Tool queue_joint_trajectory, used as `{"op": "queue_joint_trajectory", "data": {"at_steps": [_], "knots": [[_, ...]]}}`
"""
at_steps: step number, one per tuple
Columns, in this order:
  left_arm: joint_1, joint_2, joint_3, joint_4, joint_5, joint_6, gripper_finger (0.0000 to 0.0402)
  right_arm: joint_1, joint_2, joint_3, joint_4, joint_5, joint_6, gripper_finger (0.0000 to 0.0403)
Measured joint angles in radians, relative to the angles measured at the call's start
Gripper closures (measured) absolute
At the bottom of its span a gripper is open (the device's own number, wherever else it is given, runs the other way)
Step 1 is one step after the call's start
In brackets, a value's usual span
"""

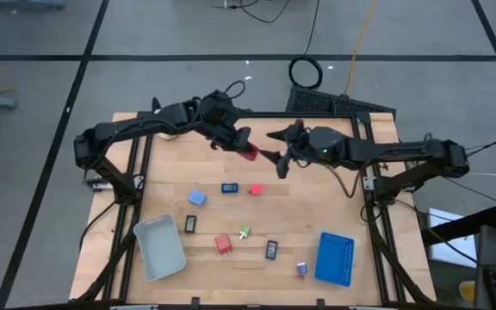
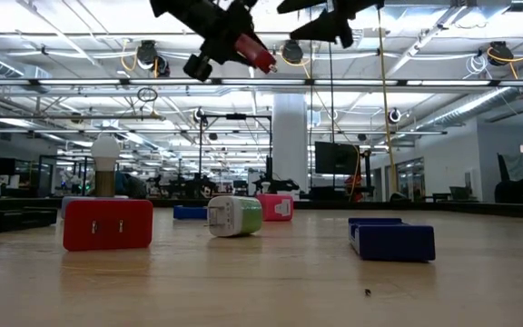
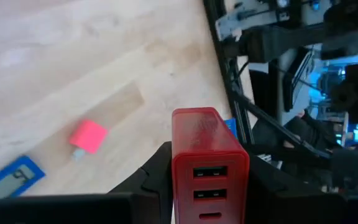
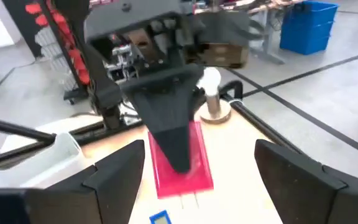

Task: Pick & Place Office items
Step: Put the top red power adapter into the gray bin

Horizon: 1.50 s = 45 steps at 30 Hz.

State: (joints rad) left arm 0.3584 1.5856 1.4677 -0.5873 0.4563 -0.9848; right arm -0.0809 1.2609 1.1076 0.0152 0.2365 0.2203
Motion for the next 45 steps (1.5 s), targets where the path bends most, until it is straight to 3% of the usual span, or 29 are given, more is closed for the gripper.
{"op": "queue_joint_trajectory", "data": {"at_steps": [5, 12, 21, 27, 31, 37, 45], "knots": [[0.015, -0.089, 0.0, -0.159, -0.045, 0.027, 0.0283, -0.017, -0.098, -0.001, -0.166, 0.015, 0.0, 0.0105], [0.013, -0.24, 0.0, -0.393, -0.151, 0.005, 0.0283, -0.018, -0.171, -0.002, -0.43, 0.145, 0.005, 0.0104], [-0.099, -0.391, 0.0, -0.562, -0.246, -0.073, 0.0283, -0.018, -0.178, -0.028, -0.627, 0.24, 0.039, 0.0103], [-0.223, -0.444, 0.0, -0.629, -0.306, -0.081, 0.0283, -0.018, -0.194, -0.161, -0.617, 0.23, 0.182, 0.0104], [-0.312, -0.464, 0.0, -0.685, -0.315, -0.03, 0.0283, -0.018, -0.207, -0.275, -0.586, 0.144, 0.353, 0.0104], [-0.46, -0.467, 0.0, -0.773, -0.313, 0.069, 0.0283, 0.026, -0.246, -0.457, -0.343, 0.026, 0.641, 0.011], [-0.618, -0.467, 0.0, -0.958, -0.415, 0.142, 0.0283, 0.108, -0.264, -0.603, -0.085, 0.021, 0.827, 0.011]]}}
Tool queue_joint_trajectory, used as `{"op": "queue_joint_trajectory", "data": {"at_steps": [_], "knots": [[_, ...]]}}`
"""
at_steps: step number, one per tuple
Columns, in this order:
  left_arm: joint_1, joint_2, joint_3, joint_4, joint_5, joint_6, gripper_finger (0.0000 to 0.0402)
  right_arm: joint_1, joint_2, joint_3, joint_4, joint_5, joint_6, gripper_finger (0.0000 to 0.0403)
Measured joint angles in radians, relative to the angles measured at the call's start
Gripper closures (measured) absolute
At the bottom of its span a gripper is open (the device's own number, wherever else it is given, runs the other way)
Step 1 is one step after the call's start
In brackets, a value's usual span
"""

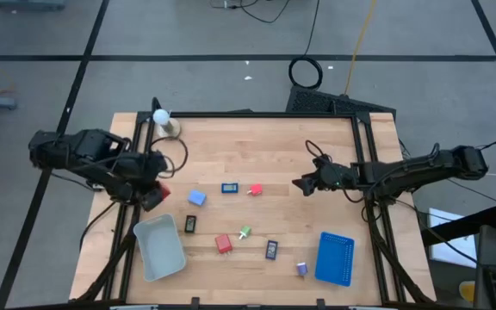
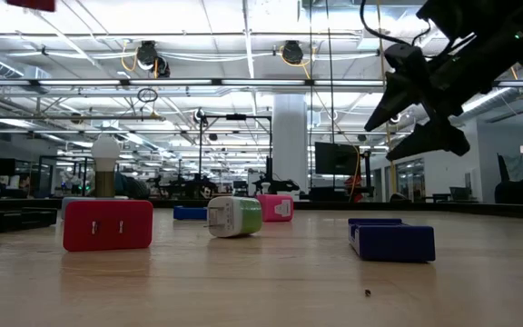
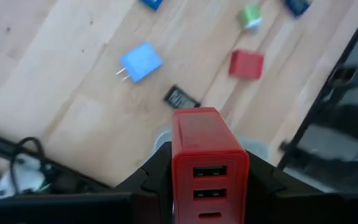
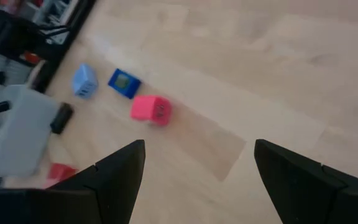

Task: Pick & Place Office items
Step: Put the top red power adapter into the gray bin

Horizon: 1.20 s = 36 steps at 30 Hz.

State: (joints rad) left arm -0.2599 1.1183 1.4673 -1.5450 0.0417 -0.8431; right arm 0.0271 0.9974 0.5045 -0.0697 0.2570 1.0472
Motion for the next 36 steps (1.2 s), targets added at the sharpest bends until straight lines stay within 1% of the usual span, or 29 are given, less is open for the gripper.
{"op": "queue_joint_trajectory", "data": {"at_steps": [4, 9, 12, 14, 17, 22, 25, 29, 36], "knots": [[-0.079, 0.0, 0.0, -0.026, -0.035, 0.0, 0.0283, 0.016, 0.0, -0.006, -0.001, 0.001, 0.041, 0.011], [-0.192, 0.018, -0.005, -0.024, -0.086, -0.07, 0.0283, 0.017, 0.0, -0.006, -0.001, 0.002, 0.054, 0.011], [-0.27, 0.033, -0.036, -0.015, -0.096, -0.124, 0.0283, 0.017, 0.0, -0.006, -0.002, 0.003, 0.064, 0.011], [-0.323, 0.044, -0.074, 0.014, -0.096, -0.163, 0.0283, 0.017, 0.0, -0.005, -0.001, 0.003, 0.067, 0.011], [-0.394, 0.047, -0.149, 0.108, -0.096, -0.212, 0.0283, 0.017, 0.0, -0.006, -0.001, 0.003, 0.067, 0.011], [-0.479, 0.047, -0.297, 0.259, -0.103, -0.307, 0.0283, 0.017, 0.0, -0.005, -0.001, 0.005, 0.067, 0.011], [-0.517, 0.047, -0.383, 0.341, -0.104, -0.358, 0.0283, 0.017, 0.0, -0.005, -0.001, 0.005, 0.068, 0.011], [-0.556, 0.047, -0.473, 0.409, -0.105, -0.408, 0.0283, 0.017, 0.0, -0.005, -0.001, 0.004, 0.078, 0.011], [-0.595, 0.047, -0.591, 0.494, -0.128, -0.425, 0.0283, 0.017, 0.0, -0.005, -0.001, 0.004, 0.079, 0.011]]}}
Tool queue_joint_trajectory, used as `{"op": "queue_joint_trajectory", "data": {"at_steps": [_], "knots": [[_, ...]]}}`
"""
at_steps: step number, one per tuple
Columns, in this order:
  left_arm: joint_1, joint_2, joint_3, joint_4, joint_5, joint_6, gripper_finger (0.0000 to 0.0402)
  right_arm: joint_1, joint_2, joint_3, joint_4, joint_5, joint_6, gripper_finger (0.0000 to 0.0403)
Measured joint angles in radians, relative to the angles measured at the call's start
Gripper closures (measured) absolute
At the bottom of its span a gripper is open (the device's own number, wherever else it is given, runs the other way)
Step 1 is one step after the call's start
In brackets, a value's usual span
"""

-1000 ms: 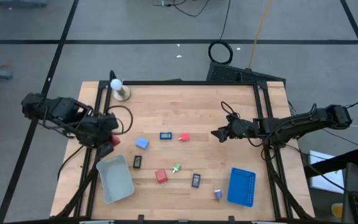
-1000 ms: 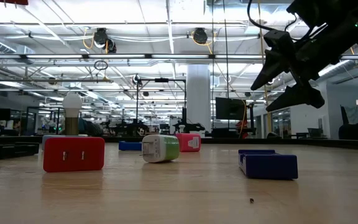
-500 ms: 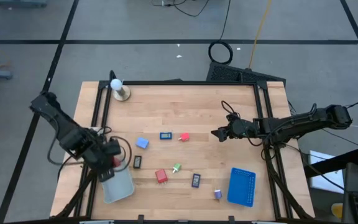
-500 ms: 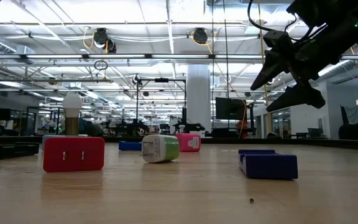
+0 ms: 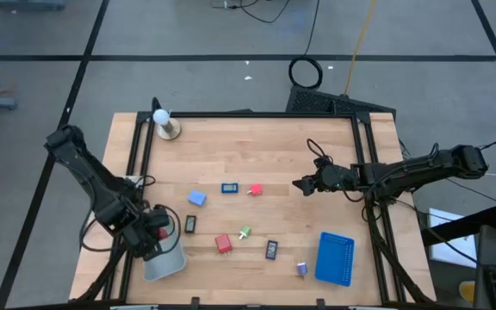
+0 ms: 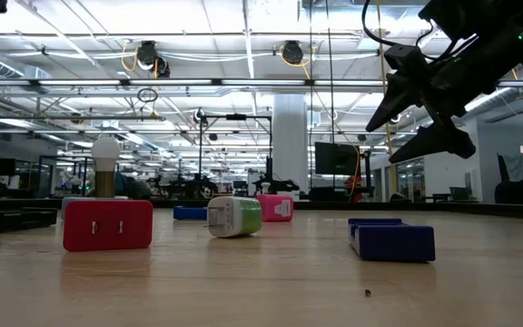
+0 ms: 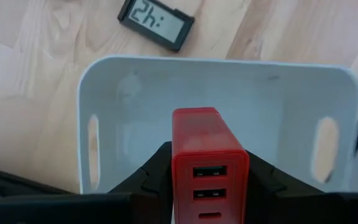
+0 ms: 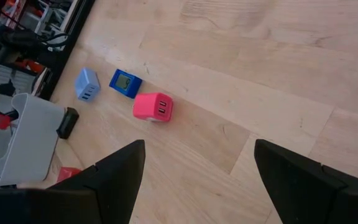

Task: Pick & Place Office items
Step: Put the top red power adapter into the gray bin

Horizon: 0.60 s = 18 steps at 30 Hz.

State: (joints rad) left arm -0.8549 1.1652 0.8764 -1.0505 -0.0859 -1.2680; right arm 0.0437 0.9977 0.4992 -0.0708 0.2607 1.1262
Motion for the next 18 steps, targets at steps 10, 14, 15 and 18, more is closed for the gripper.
{"op": "queue_joint_trajectory", "data": {"at_steps": [10, 14, 15, 18], "knots": [[0.006, 0.0, -0.114, 0.168, 0.001, 0.055, 0.0283, 0.0, 0.0, 0.0, 0.036, -0.001, 0.018, 0.011], [0.01, 0.0, -0.155, 0.171, 0.007, 0.07, 0.0283, 0.0, 0.0, 0.0, 0.077, -0.001, 0.017, 0.011], [0.01, 0.0, -0.164, 0.178, 0.012, 0.076, 0.0283, 0.0, 0.0, 0.0, 0.084, -0.001, 0.016, 0.011], [0.017, 0.0, -0.174, 0.19, 0.017, 0.08, 0.0283, 0.0, 0.0, 0.0, 0.111, -0.002, 0.015, 0.011]]}}
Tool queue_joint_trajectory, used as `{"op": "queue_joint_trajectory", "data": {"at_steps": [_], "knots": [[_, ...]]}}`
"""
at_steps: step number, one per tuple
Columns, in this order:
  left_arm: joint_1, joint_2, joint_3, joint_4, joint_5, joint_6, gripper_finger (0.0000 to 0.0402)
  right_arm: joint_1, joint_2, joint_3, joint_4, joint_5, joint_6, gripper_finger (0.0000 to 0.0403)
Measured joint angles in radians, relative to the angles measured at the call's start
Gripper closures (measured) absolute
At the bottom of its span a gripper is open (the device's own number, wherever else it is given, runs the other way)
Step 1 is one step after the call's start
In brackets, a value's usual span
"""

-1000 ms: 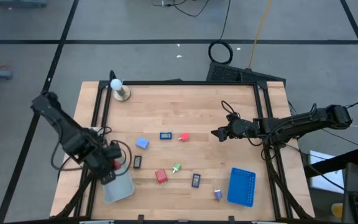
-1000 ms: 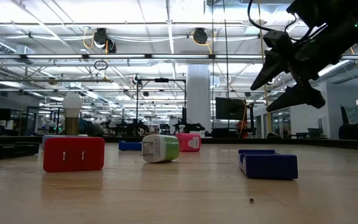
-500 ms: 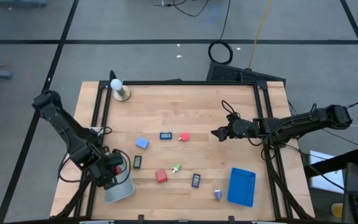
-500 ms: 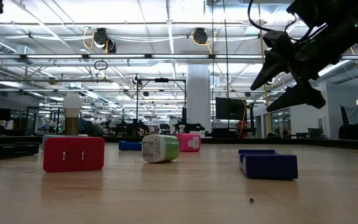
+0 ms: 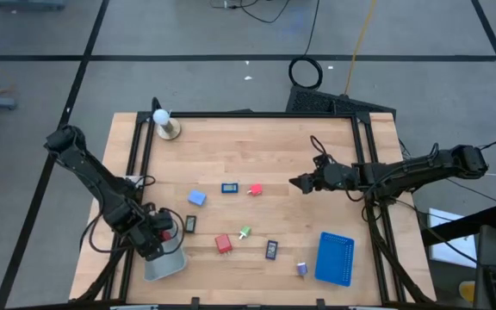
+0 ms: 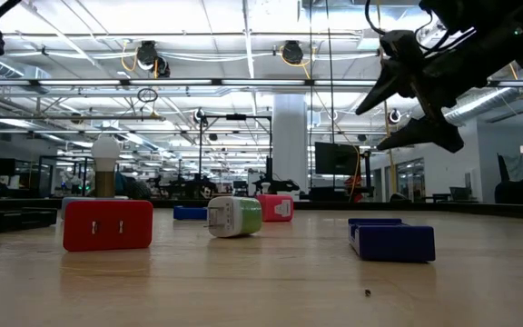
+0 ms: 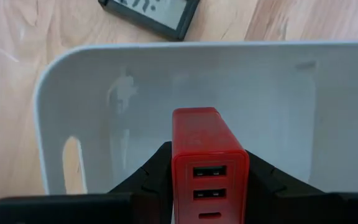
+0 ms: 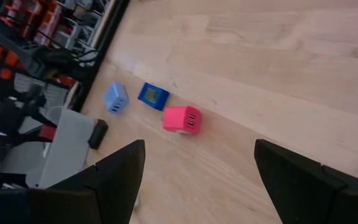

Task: Pick & Place Office items
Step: Put the top red power adapter into the gray bin, then put the blue power adapter into the gray bin

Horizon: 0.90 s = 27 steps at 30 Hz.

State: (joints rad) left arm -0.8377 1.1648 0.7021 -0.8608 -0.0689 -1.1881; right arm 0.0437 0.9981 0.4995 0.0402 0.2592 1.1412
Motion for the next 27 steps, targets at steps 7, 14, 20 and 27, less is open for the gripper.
{"op": "queue_joint_trajectory", "data": {"at_steps": [7, 14, 20, 27], "knots": [[0.03, 0.0, 0.0, 0.0, -0.014, 0.013, 0.0277, 0.0, 0.0, 0.0, 0.009, 0.0, -0.001, 0.011], [0.057, 0.0, 0.0, -0.001, 0.002, -0.007, 0.0202, 0.0, 0.0, 0.0, 0.041, -0.002, -0.048, 0.011], [0.077, 0.0, 0.003, -0.002, 0.026, -0.065, 0.0161, 0.0, 0.0, 0.0, 0.066, -0.003, -0.073, 0.011], [0.093, -0.002, 0.09, -0.048, 0.05, -0.054, 0.0139, 0.0, 0.0, 0.0, 0.061, -0.003, -0.092, 0.011]]}}
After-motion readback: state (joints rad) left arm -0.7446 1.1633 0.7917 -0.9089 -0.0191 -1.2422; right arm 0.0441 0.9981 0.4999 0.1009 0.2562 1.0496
